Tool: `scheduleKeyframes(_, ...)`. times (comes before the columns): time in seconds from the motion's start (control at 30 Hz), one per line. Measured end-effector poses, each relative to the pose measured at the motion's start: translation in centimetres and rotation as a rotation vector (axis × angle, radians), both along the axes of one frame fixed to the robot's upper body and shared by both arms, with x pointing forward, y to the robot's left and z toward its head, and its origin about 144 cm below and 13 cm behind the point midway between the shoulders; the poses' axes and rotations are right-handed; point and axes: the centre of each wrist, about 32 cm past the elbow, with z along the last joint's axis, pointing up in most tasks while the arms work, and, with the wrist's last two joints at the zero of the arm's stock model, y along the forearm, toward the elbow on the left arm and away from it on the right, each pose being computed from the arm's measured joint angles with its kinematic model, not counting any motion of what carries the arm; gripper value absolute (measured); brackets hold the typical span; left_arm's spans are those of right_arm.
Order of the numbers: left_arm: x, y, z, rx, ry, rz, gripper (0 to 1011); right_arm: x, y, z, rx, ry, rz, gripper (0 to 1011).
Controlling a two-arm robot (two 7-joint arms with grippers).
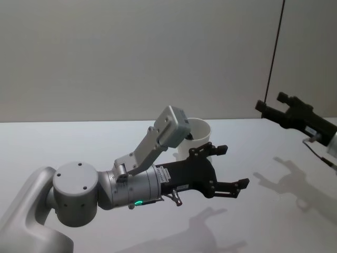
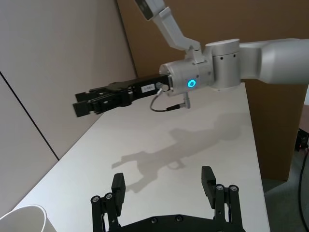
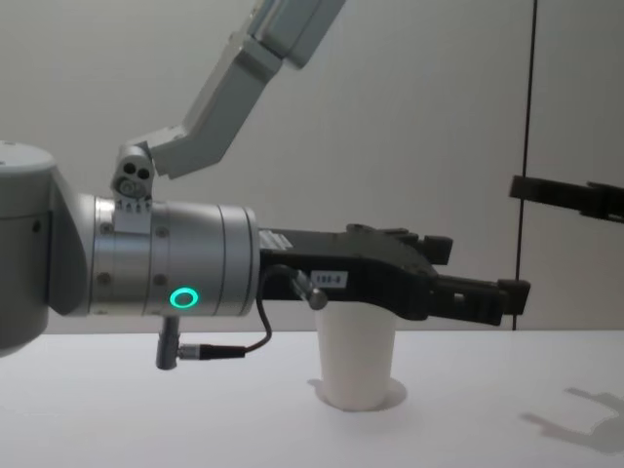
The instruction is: Place the pen into the pen holder.
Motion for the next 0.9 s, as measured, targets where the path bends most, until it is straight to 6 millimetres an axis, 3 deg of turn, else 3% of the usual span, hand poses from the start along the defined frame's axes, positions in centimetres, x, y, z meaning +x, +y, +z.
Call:
scheduleKeyframes(0.4, 0.0, 0.0, 0.0, 0.0, 0.0, 0.0, 1004, -3.5, -0.8, -0.7, -0.018, 0.019, -0.048, 1001)
scheduleKeyframes(0.9, 0.0, 0.0, 0.0, 0.0, 0.0, 0.0, 1004, -6.0, -0.8, -0.8, -0.039, 0.018, -0.053, 1001)
